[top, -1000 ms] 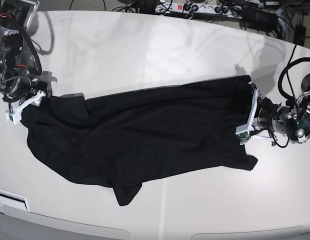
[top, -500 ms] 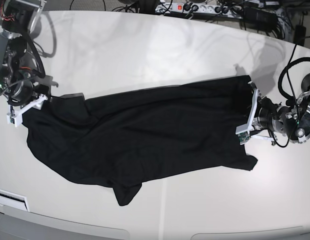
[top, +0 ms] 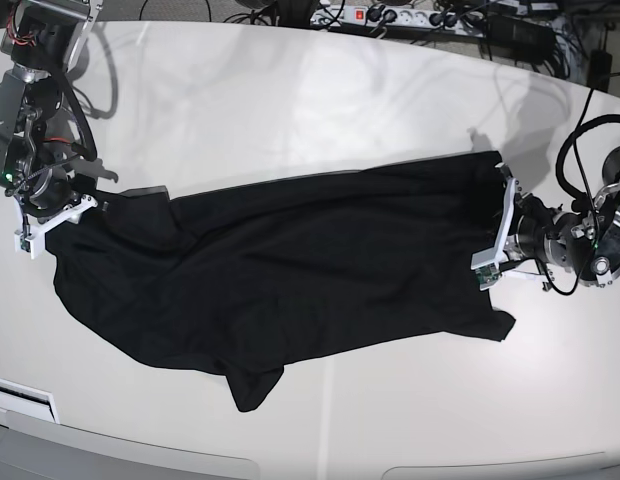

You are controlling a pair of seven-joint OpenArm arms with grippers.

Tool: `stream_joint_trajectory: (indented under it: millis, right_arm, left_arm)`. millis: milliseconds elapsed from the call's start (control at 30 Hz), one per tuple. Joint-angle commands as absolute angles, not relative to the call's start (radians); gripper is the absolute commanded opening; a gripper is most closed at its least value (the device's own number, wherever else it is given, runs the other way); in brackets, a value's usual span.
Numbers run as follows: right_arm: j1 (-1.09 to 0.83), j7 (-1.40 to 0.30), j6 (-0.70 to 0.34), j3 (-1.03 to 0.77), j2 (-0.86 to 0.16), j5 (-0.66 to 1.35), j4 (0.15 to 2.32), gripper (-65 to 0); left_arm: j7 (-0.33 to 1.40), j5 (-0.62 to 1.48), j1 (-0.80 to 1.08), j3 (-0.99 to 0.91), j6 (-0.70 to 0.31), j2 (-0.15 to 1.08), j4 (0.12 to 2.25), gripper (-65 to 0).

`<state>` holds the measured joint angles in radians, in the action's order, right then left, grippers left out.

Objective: Layout the t-shirt on the table in an organized manner, then fold the t-shirt properly
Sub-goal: 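Lift the shirt end with the right gripper and swing it over the table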

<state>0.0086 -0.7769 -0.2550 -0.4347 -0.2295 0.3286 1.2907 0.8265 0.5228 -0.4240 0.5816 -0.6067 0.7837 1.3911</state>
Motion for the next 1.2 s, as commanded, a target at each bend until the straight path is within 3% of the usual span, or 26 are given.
stream_joint_trajectory:
  millis: [0,100,133,300,400,533,633,700,833,1167]
  right_arm:
    - [0.025,-0.758,-0.262,-0.439,-0.244,0.331,1.305,-41.5]
    - [0.025,-0.759,-0.312,-0.439,-0.246,0.331,1.305,-61.8]
    - [0.025,-0.759,-0.346,-0.439,-0.247,0.332,1.305,-65.0]
    - [0.027,-0.792,-0.521,-0.439,-0.276,0.421,1.324,-65.0]
    - [0.025,-0.874,-0.575,-0.439,-0.296,0.467,1.391,-65.0]
    - [-0.017,-0.949,-0.578,-0.439,-0.332,0.531,1.533,-65.0]
    - [-0.086,-0.974,-0.611,-0.439,-0.354,0.555,1.673,-65.0]
    - [-0.146,-0.980,-0.619,-0.439,-0.358,0.555,1.779,-65.0]
    - [-0.291,-0.993,-0.618,-0.440,-0.366,0.552,1.999,-65.0]
    - [-0.604,-1.001,-0.585,-0.601,-0.369,0.548,2.356,-65.0]
  left_arm:
    - [0.815,0.533,-0.446,0.568,-0.605,0.800,1.400,-65.0]
    - [0.815,0.532,-0.446,0.568,-0.605,0.800,1.400,-65.0]
    - [0.815,0.532,-0.446,0.568,-0.605,0.800,1.400,-65.0]
    - [0.815,0.532,-0.446,0.568,-0.605,0.801,1.400,-65.0]
    - [0.815,0.532,-0.446,0.568,-0.605,0.801,1.400,-65.0]
    - [0.815,0.533,-0.446,0.568,-0.607,0.801,1.400,-65.0]
    - [0.817,0.532,-0.447,0.568,-0.695,0.801,1.401,-65.0]
    - [0.823,0.542,-0.447,0.568,-0.698,0.801,1.402,-65.0]
    - [0.918,0.673,-0.453,0.568,-0.698,0.816,1.436,-65.0]
    - [0.992,0.799,-0.466,0.568,-0.698,0.991,1.690,-65.0]
